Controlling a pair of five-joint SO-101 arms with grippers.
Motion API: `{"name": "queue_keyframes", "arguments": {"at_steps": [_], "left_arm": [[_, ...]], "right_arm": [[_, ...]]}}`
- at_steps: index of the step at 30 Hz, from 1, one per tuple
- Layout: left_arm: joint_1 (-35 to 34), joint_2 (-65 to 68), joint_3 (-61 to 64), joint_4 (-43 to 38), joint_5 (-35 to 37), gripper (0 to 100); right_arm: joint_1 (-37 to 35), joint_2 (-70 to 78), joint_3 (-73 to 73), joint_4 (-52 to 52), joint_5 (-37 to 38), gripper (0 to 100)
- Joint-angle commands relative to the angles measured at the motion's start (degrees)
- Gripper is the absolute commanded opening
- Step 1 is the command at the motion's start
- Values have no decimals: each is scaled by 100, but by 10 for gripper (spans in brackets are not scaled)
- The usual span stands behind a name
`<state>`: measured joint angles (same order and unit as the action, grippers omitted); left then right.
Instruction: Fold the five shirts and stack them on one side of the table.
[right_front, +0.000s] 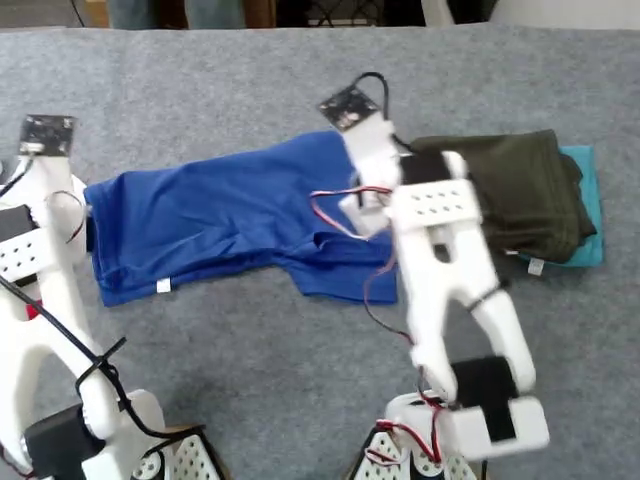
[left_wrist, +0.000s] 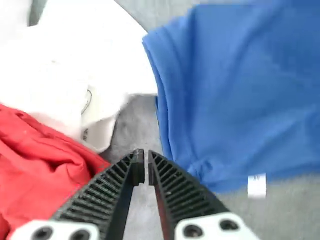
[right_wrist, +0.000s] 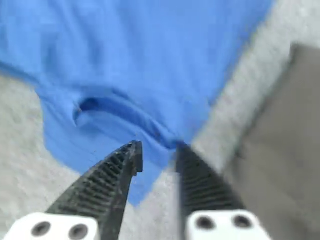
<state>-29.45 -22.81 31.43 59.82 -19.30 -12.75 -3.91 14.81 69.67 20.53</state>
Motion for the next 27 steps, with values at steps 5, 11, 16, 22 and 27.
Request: {"name": "queue_keyframes", "arguments": {"at_steps": [5, 11, 16, 22, 27], "left_arm": [[620, 633, 681, -2541, 1582, 30], [664, 1890, 655, -4668, 2382, 30], [637, 3015, 101, -5055, 2444, 30], [629, 3235, -418, -4237, 2409, 29], [611, 3262, -418, -4308, 2409, 29]], "right_arm": [[-466, 1798, -1209, -747, -1108, 14], [-519, 2756, -1938, -352, -1213, 14], [-607, 2932, -2009, 343, -1178, 14], [-624, 2932, -2009, 1231, -1213, 14], [-633, 2932, -2000, 1802, -1213, 14]]}}
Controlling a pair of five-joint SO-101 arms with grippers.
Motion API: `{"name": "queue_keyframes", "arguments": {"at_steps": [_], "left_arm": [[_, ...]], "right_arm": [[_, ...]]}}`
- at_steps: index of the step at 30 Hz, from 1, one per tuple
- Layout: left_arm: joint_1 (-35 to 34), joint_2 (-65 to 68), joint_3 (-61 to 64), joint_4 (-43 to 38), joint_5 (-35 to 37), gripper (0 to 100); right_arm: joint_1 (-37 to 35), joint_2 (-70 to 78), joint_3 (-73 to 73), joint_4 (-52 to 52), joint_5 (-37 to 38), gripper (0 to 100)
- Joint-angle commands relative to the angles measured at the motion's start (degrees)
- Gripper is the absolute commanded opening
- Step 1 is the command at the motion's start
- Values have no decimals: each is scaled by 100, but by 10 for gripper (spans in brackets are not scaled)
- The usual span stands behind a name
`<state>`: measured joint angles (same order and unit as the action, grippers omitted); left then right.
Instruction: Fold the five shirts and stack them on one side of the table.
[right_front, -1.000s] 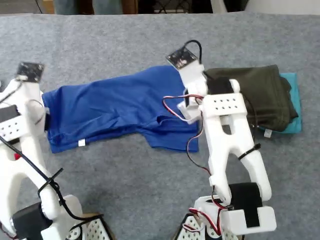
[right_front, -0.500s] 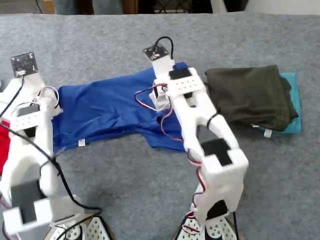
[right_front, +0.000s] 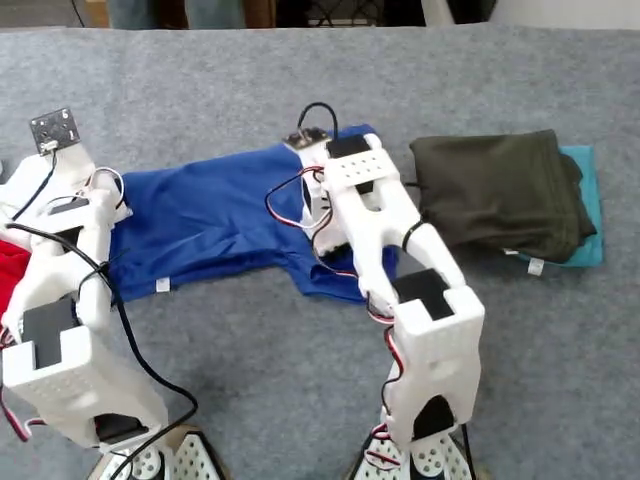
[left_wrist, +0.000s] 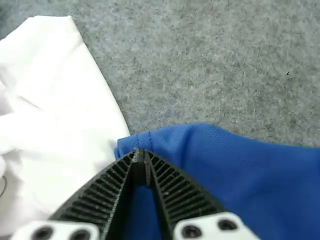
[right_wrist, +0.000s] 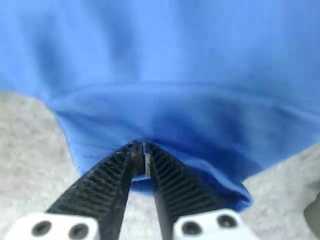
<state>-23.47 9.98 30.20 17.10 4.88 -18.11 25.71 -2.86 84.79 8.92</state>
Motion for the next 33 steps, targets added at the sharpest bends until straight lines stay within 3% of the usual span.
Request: {"name": "queue_keyframes", "arguments": {"at_steps": [1, 7, 11, 20, 27, 33], "left_arm": [[13, 0, -295, -70, -9, 29], [13, -9, -295, -62, -9, 29], [13, -9, -295, -62, -18, 29], [22, -26, -295, -35, -18, 29], [22, -35, -295, -35, -18, 29], [22, -35, -295, -35, -18, 29]], "right_arm": [[-97, -31, -233, 378, -53, 14], [-299, -31, 136, 633, -62, 14], [-615, -303, 787, 273, -53, 14], [-255, -1877, 435, 167, -26, 14], [-308, -716, 505, -1196, -62, 14], [-677, -57, 690, -1029, -53, 14]]}}
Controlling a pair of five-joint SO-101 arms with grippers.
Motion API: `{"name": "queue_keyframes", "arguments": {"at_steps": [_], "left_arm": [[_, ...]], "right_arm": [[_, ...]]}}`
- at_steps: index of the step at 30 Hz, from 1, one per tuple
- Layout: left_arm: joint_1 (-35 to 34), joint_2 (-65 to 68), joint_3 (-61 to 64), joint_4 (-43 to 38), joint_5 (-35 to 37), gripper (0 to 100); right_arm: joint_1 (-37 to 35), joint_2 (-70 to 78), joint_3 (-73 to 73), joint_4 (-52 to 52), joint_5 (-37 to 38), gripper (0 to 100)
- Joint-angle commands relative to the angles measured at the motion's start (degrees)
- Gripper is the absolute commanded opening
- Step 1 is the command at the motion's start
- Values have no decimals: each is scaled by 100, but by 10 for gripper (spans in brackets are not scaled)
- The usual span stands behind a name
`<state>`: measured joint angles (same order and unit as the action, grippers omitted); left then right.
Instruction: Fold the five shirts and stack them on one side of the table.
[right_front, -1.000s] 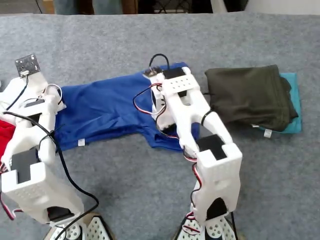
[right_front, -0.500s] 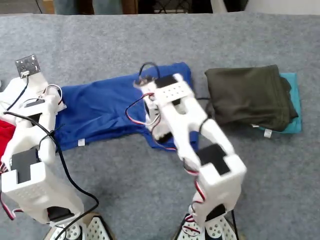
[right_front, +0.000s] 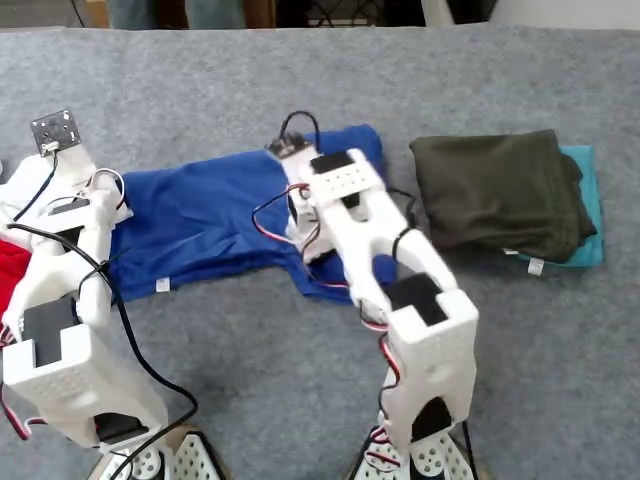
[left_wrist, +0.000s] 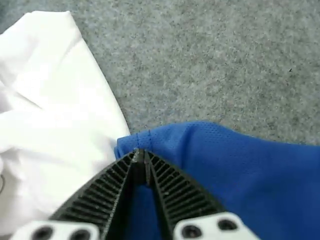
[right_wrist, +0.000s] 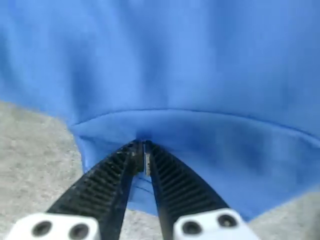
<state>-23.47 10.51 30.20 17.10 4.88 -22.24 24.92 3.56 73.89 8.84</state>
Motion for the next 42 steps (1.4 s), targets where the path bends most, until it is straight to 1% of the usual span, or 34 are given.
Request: {"name": "queue_keyframes", "arguments": {"at_steps": [1, 5, 8, 11, 14, 17, 18, 21, 23, 27, 31, 34, 36, 39, 42], "left_arm": [[22, -88, -295, -35, -18, 29], [13, -88, -295, -35, -18, 29], [13, -88, -295, -35, -18, 29], [13, -88, -295, -35, -18, 29], [13, -97, -295, -26, -18, 29], [-4, -149, -347, 0, -18, 29], [-40, -281, -426, 149, -18, 29], [-66, -958, -884, 1204, -18, 29], [40, -1319, -1174, 1705, -9, 29], [435, -1389, -1534, 1811, -9, 29], [629, -475, -1780, 1530, -9, 29], [462, 466, -2149, 1116, -9, 29], [268, 985, -2475, 1037, -9, 29], [22, 1248, -2862, 1451, -9, 29], [-163, 1152, -3090, 1899, -9, 29]], "right_arm": [[-352, 13, 171, 79, -44, 14], [-615, -215, 866, -88, -9, 14], [-571, -435, 1253, -413, -9, 14], [-211, -549, 1262, -598, -9, 14], [255, -743, 884, -352, 70, 15], [615, -1086, 110, 114, 211, 15], [712, -1182, -207, 255, 220, 15], [862, -1305, -1305, 466, 202, 15], [862, -1262, -1886, 404, 193, 15], [853, -655, -2721, 70, 193, 15], [870, 470, -3705, 44, 193, 15], [905, 1499, -4655, 53, 193, 15], [958, 2132, -5349, 105, 193, 15], [1055, 2985, -6431, 396, 193, 15], [1099, 3635, -7565, 993, 193, 15]]}}
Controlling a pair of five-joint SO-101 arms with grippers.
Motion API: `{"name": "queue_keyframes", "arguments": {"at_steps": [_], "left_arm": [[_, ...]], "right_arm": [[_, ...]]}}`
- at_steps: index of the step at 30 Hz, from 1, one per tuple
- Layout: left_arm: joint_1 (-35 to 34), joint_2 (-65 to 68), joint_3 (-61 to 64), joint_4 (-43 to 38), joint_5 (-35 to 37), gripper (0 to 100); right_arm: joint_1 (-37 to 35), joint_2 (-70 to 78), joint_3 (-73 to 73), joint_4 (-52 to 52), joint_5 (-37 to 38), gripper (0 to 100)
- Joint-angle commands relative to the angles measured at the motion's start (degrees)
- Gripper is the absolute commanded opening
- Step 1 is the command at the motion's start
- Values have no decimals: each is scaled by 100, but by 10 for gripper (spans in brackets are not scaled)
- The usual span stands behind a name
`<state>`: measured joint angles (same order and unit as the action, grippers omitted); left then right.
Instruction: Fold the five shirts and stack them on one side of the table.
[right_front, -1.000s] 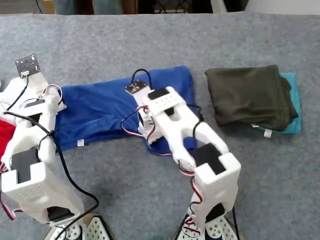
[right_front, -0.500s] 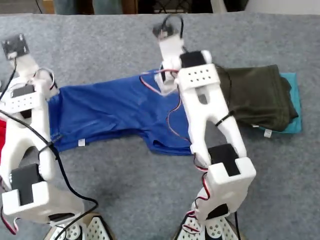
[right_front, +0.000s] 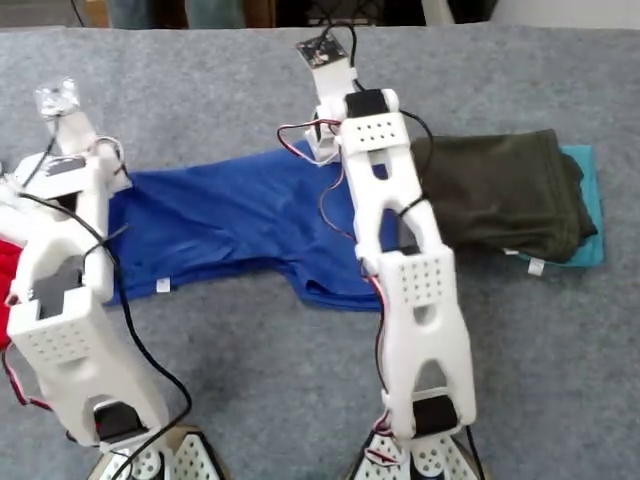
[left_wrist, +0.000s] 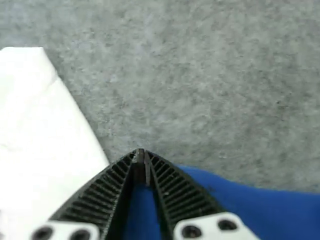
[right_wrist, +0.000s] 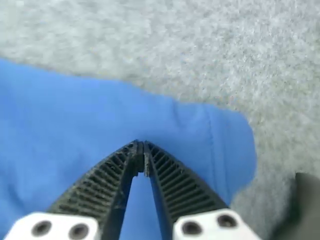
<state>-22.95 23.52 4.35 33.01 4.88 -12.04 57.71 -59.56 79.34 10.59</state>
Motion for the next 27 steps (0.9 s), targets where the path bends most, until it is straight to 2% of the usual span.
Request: {"name": "queue_keyframes", "arguments": {"at_steps": [1, 4, 8, 13, 21, 24, 27], "left_arm": [[-303, -281, -629, 492, -9, 29], [-690, -651, -848, 949, -9, 29], [-848, -422, -558, 756, -9, 29], [-1059, 378, -664, 730, -18, 29], [-2360, 1275, -1974, 809, 44, 29], [-2651, 1398, -2457, 1125, 62, 29], [-2747, 1398, -2958, 1600, 369, 29]], "right_arm": [[79, 532, -1631, 642, 18, 15], [70, 1007, -2686, 1108, 18, 15], [88, 1499, -3662, 1538, 18, 15], [79, 1578, -3591, 1626, 18, 15], [-18, 1095, -3626, 1600, 18, 15], [0, 927, -3626, 1582, 18, 15], [0, 822, -3626, 1582, 18, 15]]}}
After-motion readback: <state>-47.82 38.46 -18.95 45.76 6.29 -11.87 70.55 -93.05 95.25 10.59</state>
